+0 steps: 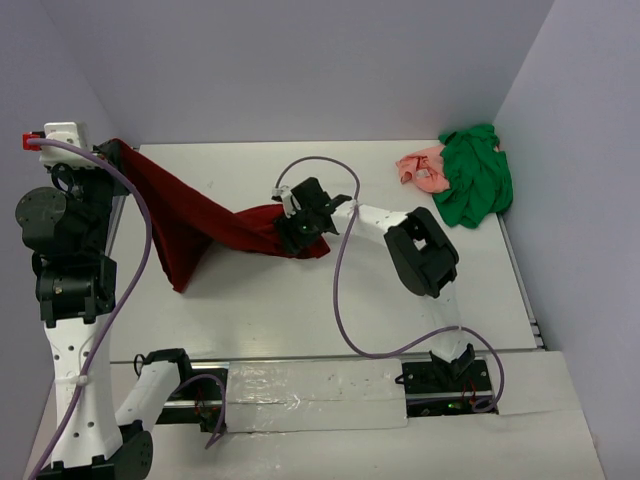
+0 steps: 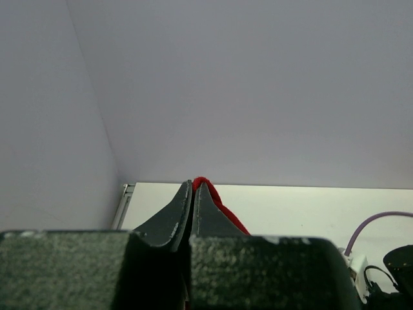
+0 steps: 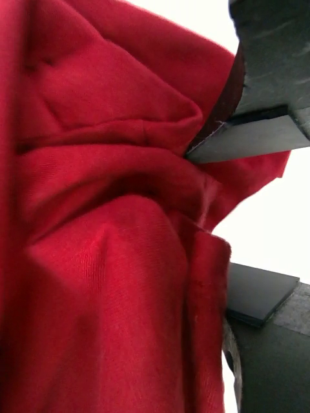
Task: Fold and stack the t-shirts
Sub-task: Flatten out the tshirt
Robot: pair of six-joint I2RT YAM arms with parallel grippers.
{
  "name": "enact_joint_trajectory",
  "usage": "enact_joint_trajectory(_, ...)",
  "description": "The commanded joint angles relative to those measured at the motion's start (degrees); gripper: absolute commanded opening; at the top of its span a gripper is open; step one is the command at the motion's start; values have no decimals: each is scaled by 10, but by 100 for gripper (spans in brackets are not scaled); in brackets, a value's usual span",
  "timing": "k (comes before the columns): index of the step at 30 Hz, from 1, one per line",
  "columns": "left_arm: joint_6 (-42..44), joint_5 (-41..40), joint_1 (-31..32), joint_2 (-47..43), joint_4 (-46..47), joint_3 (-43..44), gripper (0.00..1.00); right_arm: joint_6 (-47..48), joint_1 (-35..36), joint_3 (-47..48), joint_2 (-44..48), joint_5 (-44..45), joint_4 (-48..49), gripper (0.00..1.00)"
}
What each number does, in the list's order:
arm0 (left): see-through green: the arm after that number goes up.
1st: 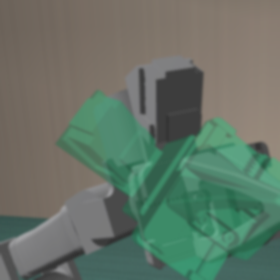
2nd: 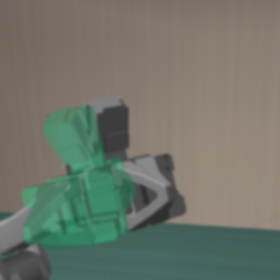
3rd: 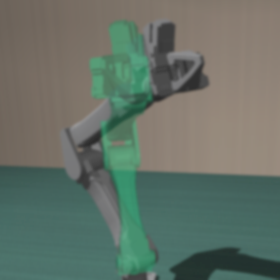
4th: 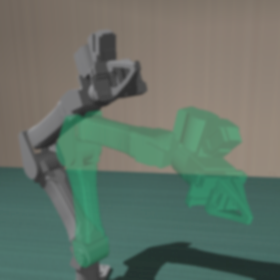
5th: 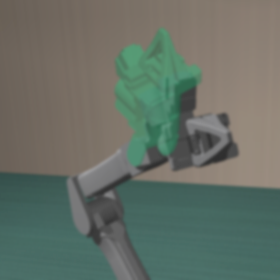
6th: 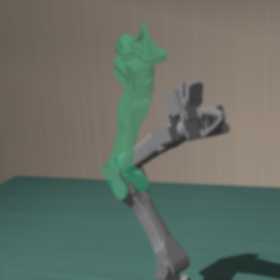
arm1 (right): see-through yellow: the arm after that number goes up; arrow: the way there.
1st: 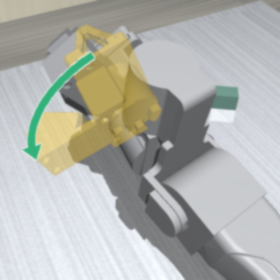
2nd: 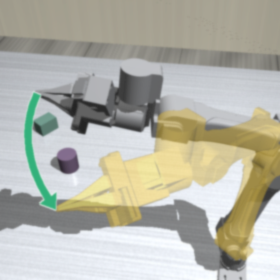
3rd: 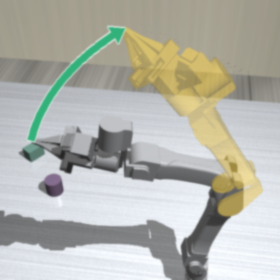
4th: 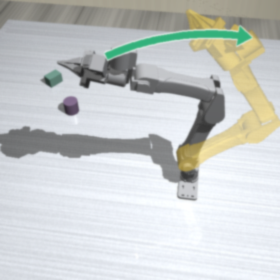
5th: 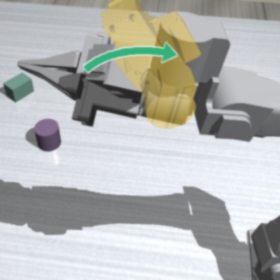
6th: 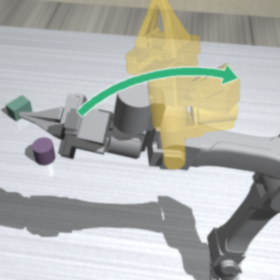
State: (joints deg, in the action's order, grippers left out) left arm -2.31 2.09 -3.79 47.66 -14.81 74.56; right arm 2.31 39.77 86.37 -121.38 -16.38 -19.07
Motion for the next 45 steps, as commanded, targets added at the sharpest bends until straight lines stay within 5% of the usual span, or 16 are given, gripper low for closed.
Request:
enact_joint_trajectory(1,0,0,2,-3,32,1,0,-12,-2,26,-17,-5,2,66)
enact_joint_trajectory(5,1,-1,2,0,30,2,0,-11,-4,21,-18,-8,10,58)
enact_joint_trajectory(9,-2,3,2,1,33,-1,0,-7,-5,22,-20,-11,6,26)
enact_joint_trajectory(11,-3,4,2,1,34,-4,0,-6,-4,19,-19,-14,7,21)
enact_joint_trajectory(20,-3,7,2,-5,36,-13,0,16,-3,16,-3,4,-15,19)
enact_joint_trajectory(26,3,2,2,-13,48,-47,0,40,-7,17,47,50,-44,0)
enact_joint_trajectory(45,57,-18,3,-49,113,-130,0,81,-82,70,228,195,-130,0)
